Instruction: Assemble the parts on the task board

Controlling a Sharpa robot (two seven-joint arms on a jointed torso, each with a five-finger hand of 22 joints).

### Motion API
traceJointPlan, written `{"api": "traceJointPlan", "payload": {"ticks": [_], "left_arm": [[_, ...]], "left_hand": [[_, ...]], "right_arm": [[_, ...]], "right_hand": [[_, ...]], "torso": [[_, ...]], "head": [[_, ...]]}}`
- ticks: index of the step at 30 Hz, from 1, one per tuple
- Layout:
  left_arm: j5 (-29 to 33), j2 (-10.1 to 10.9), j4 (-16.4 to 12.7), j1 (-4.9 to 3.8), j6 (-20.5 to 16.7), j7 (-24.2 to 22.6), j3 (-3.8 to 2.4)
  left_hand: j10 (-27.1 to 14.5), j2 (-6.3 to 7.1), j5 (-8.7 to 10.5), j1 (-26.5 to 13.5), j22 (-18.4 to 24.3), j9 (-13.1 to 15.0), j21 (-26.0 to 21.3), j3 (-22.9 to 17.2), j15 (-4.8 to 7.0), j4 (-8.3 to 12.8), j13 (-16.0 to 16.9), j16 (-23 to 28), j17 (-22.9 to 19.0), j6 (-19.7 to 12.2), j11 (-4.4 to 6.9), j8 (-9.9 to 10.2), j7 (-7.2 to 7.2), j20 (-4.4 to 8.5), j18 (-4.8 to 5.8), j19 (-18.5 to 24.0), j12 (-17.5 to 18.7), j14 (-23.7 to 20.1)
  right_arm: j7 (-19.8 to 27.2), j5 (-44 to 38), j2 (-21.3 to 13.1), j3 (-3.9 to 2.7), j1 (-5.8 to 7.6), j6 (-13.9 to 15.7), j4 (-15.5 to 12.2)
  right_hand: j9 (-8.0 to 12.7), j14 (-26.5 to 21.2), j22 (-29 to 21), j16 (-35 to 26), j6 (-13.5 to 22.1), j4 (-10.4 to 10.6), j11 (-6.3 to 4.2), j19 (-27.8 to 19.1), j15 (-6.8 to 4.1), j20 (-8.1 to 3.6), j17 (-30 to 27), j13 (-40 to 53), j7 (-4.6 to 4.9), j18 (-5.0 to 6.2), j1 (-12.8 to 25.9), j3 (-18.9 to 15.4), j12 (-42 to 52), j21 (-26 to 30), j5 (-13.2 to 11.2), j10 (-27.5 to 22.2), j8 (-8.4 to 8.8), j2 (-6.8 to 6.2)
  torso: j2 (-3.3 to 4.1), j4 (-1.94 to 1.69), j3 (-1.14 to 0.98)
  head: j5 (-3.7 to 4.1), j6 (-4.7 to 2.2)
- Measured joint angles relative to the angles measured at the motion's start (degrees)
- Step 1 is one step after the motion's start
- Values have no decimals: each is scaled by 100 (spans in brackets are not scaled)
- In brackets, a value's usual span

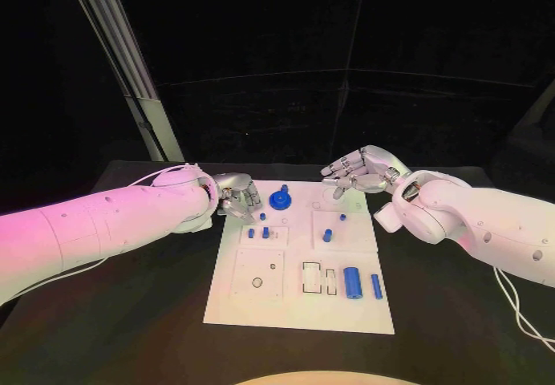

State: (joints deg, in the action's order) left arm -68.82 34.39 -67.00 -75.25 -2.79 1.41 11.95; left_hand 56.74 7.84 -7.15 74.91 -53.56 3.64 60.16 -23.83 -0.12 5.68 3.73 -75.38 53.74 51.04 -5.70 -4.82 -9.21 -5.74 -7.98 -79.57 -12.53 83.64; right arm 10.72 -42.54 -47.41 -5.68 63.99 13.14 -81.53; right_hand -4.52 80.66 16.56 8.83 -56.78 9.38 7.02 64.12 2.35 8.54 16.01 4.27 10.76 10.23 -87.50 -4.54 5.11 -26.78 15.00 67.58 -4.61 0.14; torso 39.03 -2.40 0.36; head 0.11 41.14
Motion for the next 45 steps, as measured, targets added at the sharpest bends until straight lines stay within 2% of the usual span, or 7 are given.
{"api": "traceJointPlan", "payload": {"ticks": [8,10,12,15,22,29,45], "left_arm": [[751,484,-222,-9,-543,-539,-2],[1110,592,-306,-11,-653,-782,-2],[1631,716,-435,-12,-727,-1096,-1],[2572,869,-620,-12,-753,-1558,3],[5230,1098,-957,-10,-605,-2368,5],[6917,1225,-1150,-5,-375,-2742,8],[7798,1338,-1315,-2,-181,-2957,10]], "left_hand": [[71,-68,-51,100,680,54,-649,64,-113,45,60,320,-616,244,-106,-121,-174,-82,-1,339,-191,-224],[4,-67,-51,100,1332,50,-1289,97,-143,86,54,770,-1445,244,-133,-121,-174,-113,-179,744,-213,-638],[-142,-63,-51,145,1562,39,-1598,125,-172,115,40,1302,-2350,241,-168,-125,-177,-147,-179,1039,-219,-1138],[-272,-96,-51,178,1718,32,-1875,219,-212,111,36,1662,-2790,211,-201,-187,-207,-189,-179,1350,-349,-1570],[-219,-330,-153,12,1828,45,-2019,351,-224,-22,73,1704,-2917,316,-180,-321,-224,-215,-177,1403,-590,-1640],[-174,-353,-154,-11,1856,48,-2040,367,-203,-38,81,1703,-2944,354,-168,-365,-225,-215,-176,1403,-677,-1660],[-174,-353,-154,-11,1862,47,-2063,367,-203,-38,80,1703,-2950,353,-168,-391,-225,-215,-175,1403,-700,-1660]], "right_arm": [[-447,-1527,-88,1,-4,-1,45],[-581,-1972,-107,1,-18,-2,25],[-756,-2509,-126,0,-42,-11,-18],[-1008,-3260,-144,0,-87,-43,-106],[-1504,-4644,-166,1,-177,-115,-257],[-1757,-5418,-148,2,-232,-186,-312],[-1937,-5964,-51,1,-314,-488,-321]], "right_hand": [[-20,328,580,902,-419,-313,-273,533,-278,-333,412,16,-214,0,-382,303,110,-918,-54,379,-87,-18],[7,349,842,1392,-475,-309,-272,489,-299,-377,641,11,-217,0,-396,436,99,-1258,-74,419,-42,-39],[27,328,1152,1762,-506,-299,-293,477,-320,-388,829,4,-248,0,-353,529,53,-1585,-124,440,-2,-94],[40,328,1552,2183,-506,-261,-282,386,-319,-374,1080,-26,-248,1,-297,650,-51,-1984,-219,378,34,-178],[58,328,2211,2501,-426,-179,-273,434,-319,-327,1286,-51,-243,-14,-206,787,-113,-2568,-322,106,84,-269],[58,328,2574,2760,-315,-161,-209,426,-319,-290,1452,-56,-231,-92,-221,1050,-113,-2890,-605,-37,84,-360],[48,327,3070,3165,-298,-148,-180,430,-275,-291,1722,-58,-214,-91,-169,1441,-113,-3339,-637,-106,84,-412]], "torso": [[-4,-3,1],[-5,-3,2],[-5,-3,4],[-5,-3,7],[-4,-5,10],[1,-3,8],[9,-3,-1]], "head": [[55,-35],[110,-49],[161,-58],[240,-77],[382,-104],[453,-132],[452,-111]]}}
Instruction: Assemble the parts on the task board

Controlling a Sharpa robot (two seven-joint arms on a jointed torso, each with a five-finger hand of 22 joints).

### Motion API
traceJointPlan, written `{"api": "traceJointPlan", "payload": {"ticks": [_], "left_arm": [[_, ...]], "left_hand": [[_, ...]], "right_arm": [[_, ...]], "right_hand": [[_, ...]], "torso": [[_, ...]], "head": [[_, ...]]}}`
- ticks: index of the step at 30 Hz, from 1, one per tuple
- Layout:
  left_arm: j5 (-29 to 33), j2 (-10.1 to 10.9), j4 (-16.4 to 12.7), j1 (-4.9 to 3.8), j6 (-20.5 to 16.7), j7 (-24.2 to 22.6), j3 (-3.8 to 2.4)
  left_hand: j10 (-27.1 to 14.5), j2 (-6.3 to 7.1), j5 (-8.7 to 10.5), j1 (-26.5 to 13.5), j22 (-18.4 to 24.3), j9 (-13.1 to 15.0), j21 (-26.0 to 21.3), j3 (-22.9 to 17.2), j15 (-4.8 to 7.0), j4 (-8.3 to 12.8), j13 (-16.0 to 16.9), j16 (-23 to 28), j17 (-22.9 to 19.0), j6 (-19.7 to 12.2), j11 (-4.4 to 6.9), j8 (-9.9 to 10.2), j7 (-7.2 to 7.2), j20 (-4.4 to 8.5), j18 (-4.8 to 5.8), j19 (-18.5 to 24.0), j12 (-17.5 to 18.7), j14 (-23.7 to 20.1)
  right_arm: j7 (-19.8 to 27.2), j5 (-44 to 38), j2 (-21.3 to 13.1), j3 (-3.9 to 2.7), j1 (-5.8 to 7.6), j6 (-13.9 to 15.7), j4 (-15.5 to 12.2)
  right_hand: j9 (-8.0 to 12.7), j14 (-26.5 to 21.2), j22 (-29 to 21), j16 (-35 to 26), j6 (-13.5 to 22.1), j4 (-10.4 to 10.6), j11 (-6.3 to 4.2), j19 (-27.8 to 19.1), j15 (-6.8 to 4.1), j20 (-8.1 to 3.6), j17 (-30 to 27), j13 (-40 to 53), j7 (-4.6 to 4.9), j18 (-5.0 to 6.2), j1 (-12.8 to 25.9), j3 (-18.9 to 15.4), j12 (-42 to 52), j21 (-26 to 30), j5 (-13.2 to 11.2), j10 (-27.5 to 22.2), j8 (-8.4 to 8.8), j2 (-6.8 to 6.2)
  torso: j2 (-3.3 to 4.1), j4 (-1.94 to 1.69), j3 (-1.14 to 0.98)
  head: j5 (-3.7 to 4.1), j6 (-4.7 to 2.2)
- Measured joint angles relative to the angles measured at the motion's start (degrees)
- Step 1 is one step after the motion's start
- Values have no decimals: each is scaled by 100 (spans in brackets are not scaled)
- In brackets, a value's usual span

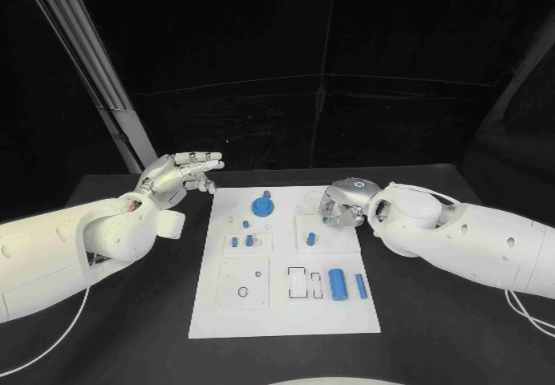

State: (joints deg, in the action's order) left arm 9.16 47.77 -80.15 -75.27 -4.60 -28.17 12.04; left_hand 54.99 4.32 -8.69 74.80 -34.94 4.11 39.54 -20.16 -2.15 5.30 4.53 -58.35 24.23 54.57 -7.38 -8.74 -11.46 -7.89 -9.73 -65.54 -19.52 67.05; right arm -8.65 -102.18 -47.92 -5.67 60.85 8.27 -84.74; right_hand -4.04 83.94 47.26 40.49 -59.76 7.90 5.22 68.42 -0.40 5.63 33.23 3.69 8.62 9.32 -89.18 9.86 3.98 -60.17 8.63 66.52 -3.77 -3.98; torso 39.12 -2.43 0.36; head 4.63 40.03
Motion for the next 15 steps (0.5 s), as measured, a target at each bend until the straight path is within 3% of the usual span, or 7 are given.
{"api": "traceJointPlan", "payload": {"ticks": [4,7,15], "left_arm": [[46,7,-4,0,12,-2,0],[65,8,-5,0,19,-2,1],[96,15,-1,0,34,-2,1]], "left_hand": [[0,0,0,0,7,0,0,0,0,0,0,0,-6,0,0,0,0,0,1,0,0,0],[0,0,0,0,7,0,0,0,0,0,0,0,-6,0,0,0,0,0,1,0,0,0],[0,0,-21,0,21,-1,-22,0,0,0,-1,0,-21,0,0,0,0,0,1,0,0,0]], "right_arm": [[-6,-38,26,0,-14,-83,34],[-7,-54,45,0,-27,-124,55],[-7,-95,93,-20,-34,-157,87]], "right_hand": [[0,0,120,139,-50,-2,-21,0,0,0,103,0,-7,-2,0,156,0,-108,-68,21,0,0],[0,0,207,233,-90,0,-21,22,0,20,175,-1,-8,-91,0,264,0,-183,-112,22,0,0],[-5,0,552,645,-180,-22,-60,112,0,8,504,1,0,-90,91,697,1,-479,-162,109,0,-91]], "torso": [[2,0,0],[2,0,-2],[3,0,-3]], "head": [[-9,9],[-19,14],[-35,33]]}}
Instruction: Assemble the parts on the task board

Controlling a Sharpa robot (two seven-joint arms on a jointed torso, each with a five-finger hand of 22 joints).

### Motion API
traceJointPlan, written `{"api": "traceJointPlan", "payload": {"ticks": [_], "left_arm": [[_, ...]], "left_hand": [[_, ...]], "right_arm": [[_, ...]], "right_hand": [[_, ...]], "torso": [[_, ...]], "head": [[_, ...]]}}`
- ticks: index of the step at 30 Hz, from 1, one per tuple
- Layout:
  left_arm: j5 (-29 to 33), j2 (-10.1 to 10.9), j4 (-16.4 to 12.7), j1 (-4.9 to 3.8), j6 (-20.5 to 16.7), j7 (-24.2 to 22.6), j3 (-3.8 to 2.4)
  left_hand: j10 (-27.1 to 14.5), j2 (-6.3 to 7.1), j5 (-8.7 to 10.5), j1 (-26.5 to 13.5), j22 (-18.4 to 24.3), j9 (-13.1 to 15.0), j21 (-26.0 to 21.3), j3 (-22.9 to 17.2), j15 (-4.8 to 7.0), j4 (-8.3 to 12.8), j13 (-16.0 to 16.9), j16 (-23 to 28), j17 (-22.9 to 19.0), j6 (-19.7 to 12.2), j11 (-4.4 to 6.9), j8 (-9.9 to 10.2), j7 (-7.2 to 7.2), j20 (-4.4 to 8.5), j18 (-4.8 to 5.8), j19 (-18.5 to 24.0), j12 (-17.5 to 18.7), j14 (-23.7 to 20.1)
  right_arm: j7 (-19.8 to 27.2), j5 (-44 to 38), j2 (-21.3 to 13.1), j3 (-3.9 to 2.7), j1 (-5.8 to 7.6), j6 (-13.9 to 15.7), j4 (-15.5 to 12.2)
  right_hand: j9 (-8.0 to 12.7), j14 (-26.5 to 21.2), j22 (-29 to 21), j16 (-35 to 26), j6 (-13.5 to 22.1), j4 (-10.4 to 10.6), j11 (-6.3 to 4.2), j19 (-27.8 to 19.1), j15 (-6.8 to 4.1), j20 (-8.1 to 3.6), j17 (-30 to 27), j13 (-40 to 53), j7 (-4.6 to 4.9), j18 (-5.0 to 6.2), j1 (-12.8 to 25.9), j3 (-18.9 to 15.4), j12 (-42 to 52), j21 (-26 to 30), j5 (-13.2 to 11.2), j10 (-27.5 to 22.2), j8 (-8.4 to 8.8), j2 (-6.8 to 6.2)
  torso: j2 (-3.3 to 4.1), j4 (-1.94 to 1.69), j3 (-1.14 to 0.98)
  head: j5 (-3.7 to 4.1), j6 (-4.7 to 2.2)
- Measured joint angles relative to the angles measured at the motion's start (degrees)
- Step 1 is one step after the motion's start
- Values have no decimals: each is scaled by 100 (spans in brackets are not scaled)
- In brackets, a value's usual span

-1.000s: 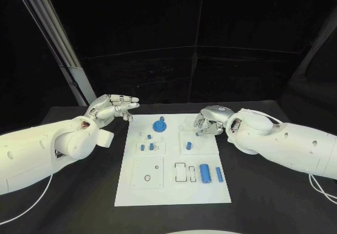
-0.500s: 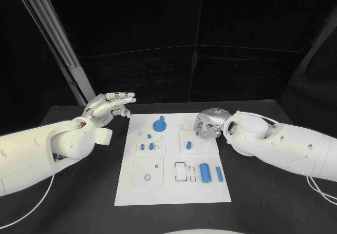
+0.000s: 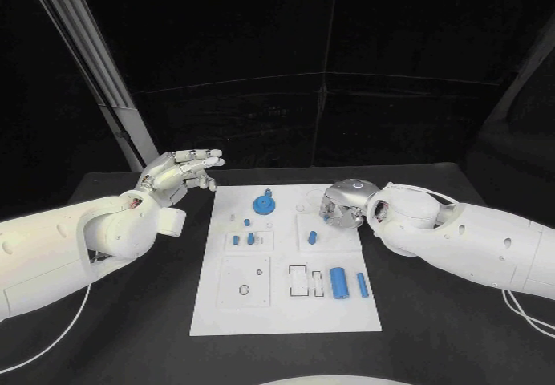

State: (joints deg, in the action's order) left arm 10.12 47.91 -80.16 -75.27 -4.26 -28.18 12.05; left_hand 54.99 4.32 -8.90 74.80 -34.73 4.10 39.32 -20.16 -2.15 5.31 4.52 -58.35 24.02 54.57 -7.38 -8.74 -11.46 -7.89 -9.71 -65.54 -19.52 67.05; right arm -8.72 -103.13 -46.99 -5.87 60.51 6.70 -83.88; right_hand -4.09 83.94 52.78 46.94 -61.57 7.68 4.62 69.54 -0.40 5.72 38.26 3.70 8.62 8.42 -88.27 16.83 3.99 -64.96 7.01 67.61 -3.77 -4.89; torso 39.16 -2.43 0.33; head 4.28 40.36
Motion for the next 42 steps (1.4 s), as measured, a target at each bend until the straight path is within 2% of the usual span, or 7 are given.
{"api": "traceJointPlan", "payload": {"ticks": [4,6,13,15,28,30,42], "left_arm": [[8,4,2,0,4,0,0],[11,4,3,0,5,1,0],[16,6,4,0,8,5,0],[16,9,5,0,8,5,0],[20,31,14,0,-3,6,0],[21,32,16,0,-4,7,0],[23,38,42,0,-11,9,1]], "left_hand": [[0,0,0,0,0,0,0,0,0,0,0,0,0,0,0,0,0,0,0,0,0,0],[0,0,0,0,6,0,0,0,-21,0,0,0,-6,0,0,0,0,0,1,0,-23,-21],[0,-26,1,27,14,0,-40,0,0,0,0,0,-15,0,0,-23,0,0,2,0,-23,-42],[0,-26,1,27,14,-1,-40,0,0,0,0,0,-18,0,0,-23,0,0,2,0,-22,-42],[0,-38,2,38,25,-1,-40,0,0,0,-2,0,-28,0,0,-23,0,0,2,0,-45,-41],[0,-56,2,56,28,-1,-40,0,0,0,-6,0,-32,0,0,-23,0,0,2,0,-45,-41],[0,-56,2,56,27,-1,-39,0,0,0,-6,0,-31,0,0,-22,0,0,2,0,-45,-41]], "right_arm": [[1,-14,11,-6,-5,-2,9],[2,-19,16,-8,-6,-3,12],[3,-33,31,-9,-13,-10,14],[1,-34,32,-9,-15,-8,10],[-46,-30,-27,17,-59,174,-89],[-55,-27,-51,19,-62,221,-116],[-136,35,-369,14,-62,457,-613]], "right_hand": [[-11,0,163,182,-75,-16,-6,52,0,-9,161,-6,-28,0,-1,143,0,-127,-27,62,0,1],[-19,0,315,345,-147,-27,-32,129,0,-18,311,-6,-40,-91,23,244,24,-246,-51,131,0,-23],[-36,0,717,770,-302,-112,-52,289,0,-40,681,9,-66,-89,45,505,25,-560,-84,294,-37,-45],[-41,0,823,869,-302,-176,-52,322,0,-51,754,9,-66,-178,46,638,22,-644,-188,294,-36,-44],[-40,0,1281,1310,-339,-415,-53,503,0,-30,1114,26,-30,-177,190,1060,11,-958,-272,336,-32,-38],[-38,0,1303,1332,-359,-420,-53,503,0,-29,1135,29,-49,-268,242,1066,11,-998,-272,336,-26,-44],[-45,0,1378,1396,-359,-449,-54,523,0,-9,1185,24,-50,-267,266,1126,11,-1046,-303,336,-16,-68]], "torso": [[0,3,0],[0,5,0],[-4,7,1],[-6,7,2],[-8,8,2],[-7,9,2],[-12,9,5]], "head": [[-4,9],[-7,14],[2,18],[7,18],[20,3],[25,1],[41,-3]]}}
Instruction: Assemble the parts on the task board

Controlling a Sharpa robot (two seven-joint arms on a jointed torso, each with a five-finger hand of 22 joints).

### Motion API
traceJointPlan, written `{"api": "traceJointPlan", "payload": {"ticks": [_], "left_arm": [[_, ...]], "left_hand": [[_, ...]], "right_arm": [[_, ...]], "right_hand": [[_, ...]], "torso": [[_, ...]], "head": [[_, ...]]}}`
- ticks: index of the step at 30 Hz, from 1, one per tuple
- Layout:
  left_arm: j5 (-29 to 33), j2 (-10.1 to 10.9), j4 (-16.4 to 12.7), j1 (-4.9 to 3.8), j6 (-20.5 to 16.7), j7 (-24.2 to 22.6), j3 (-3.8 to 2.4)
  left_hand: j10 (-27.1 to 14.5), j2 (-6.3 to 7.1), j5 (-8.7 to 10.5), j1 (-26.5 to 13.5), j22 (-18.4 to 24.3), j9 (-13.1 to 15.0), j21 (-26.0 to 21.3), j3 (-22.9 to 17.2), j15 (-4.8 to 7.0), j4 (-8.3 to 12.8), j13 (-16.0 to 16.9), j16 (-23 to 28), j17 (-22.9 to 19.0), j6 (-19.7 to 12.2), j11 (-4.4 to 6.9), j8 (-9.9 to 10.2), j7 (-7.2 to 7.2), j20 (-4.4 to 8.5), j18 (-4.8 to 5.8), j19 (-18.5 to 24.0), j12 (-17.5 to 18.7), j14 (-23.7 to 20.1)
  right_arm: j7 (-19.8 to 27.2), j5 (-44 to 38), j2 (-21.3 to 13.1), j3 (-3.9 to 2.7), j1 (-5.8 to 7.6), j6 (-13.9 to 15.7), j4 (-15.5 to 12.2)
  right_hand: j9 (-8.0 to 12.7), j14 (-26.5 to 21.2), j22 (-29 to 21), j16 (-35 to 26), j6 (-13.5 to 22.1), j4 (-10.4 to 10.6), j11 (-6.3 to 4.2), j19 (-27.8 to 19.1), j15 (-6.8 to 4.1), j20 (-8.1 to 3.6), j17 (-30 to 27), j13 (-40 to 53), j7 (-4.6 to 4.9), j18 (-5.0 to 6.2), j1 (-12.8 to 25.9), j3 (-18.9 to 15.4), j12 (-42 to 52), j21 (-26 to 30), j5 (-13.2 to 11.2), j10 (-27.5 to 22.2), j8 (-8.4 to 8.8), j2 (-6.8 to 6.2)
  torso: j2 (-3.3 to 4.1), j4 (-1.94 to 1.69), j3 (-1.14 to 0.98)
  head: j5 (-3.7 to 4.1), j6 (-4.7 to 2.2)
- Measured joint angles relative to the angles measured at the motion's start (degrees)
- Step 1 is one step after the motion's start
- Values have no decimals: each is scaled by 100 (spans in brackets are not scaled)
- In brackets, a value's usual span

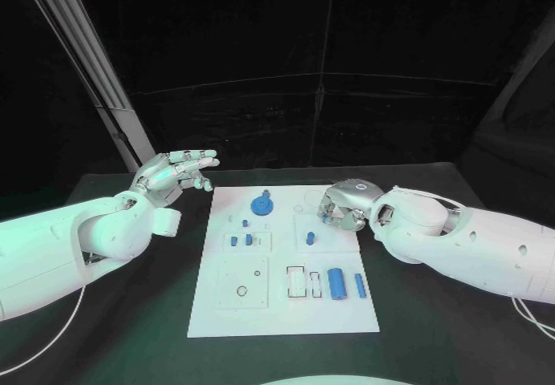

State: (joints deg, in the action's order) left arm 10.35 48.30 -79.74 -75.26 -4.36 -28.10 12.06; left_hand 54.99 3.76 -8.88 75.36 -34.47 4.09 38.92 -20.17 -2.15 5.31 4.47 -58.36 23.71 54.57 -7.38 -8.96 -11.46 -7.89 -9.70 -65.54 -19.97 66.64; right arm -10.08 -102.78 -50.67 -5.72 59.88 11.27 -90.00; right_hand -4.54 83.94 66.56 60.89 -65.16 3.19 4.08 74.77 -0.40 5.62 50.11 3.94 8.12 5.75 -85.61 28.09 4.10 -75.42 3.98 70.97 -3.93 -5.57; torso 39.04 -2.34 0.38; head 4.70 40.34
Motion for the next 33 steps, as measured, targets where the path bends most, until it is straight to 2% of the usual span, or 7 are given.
{"api": "traceJointPlan", "payload": {"ticks": [7,14,18,25,28,30,33], "left_arm": [[1,9,6,0,-4,2,0],[2,1,8,0,-8,3,0],[3,-3,6,0,-9,3,0],[4,-24,5,0,-10,3,0],[4,-41,7,-2,-10,4,0],[4,-53,9,-2,-10,4,0],[4,-72,10,-2,-11,5,0]], "left_hand": [[0,0,0,0,0,0,0,0,0,0,0,0,0,0,0,0,0,0,0,0,0,0],[0,0,0,0,-1,0,0,0,0,0,0,0,1,0,0,0,0,0,0,0,0,0],[0,0,0,0,-1,0,0,0,0,0,0,0,1,0,0,0,0,0,0,0,0,0],[0,0,0,0,-1,0,0,0,0,0,0,0,1,0,0,0,0,0,1,0,0,0],[0,0,0,0,-1,0,0,0,0,0,1,0,1,0,0,0,0,0,0,0,0,0],[0,0,0,0,-1,0,0,0,0,0,0,0,1,0,0,0,0,0,0,0,0,0],[0,0,0,0,-1,0,0,0,0,0,0,0,1,0,0,0,0,0,0,0,0,0]], "right_arm": [[-14,126,-178,-5,0,159,-465],[66,328,-98,-9,1,491,-904],[157,441,23,-9,1,676,-1021],[294,601,231,-9,-9,856,-1094],[332,675,335,-17,-110,864,-1065],[350,721,420,-14,-228,853,-1000],[362,777,558,-5,-369,804,-875]], "right_hand": [[1,0,38,35,1,-27,1,20,0,-20,22,-3,-1,0,23,27,0,-22,0,-1,0,-23],[1,0,110,102,1,-86,1,40,0,0,71,-3,-1,0,45,85,0,-71,0,-2,0,-45],[1,0,123,133,2,-83,2,40,0,0,77,-6,-1,0,45,114,0,-87,36,-2,0,-45],[3,0,146,133,2,-112,2,39,0,0,84,-13,-1,0,45,143,-1,-112,66,-3,0,-46],[3,0,152,156,2,-112,2,39,0,0,90,-14,-2,0,51,143,-1,-112,67,-3,0,-52],[4,0,151,156,3,-112,2,40,0,0,90,-13,-2,1,86,143,0,-112,67,-3,1,-64],[6,0,159,156,3,-112,2,39,0,0,89,-13,-2,1,113,143,0,-112,94,-3,1,-50]], "torso": [[-1,0,1],[-2,-12,3],[1,-18,7],[5,-19,11],[6,-19,15],[8,-18,20],[12,-9,18]], "head": [[-29,4],[-92,4],[-163,16],[-348,65],[-412,94],[-452,116],[-517,142]]}}
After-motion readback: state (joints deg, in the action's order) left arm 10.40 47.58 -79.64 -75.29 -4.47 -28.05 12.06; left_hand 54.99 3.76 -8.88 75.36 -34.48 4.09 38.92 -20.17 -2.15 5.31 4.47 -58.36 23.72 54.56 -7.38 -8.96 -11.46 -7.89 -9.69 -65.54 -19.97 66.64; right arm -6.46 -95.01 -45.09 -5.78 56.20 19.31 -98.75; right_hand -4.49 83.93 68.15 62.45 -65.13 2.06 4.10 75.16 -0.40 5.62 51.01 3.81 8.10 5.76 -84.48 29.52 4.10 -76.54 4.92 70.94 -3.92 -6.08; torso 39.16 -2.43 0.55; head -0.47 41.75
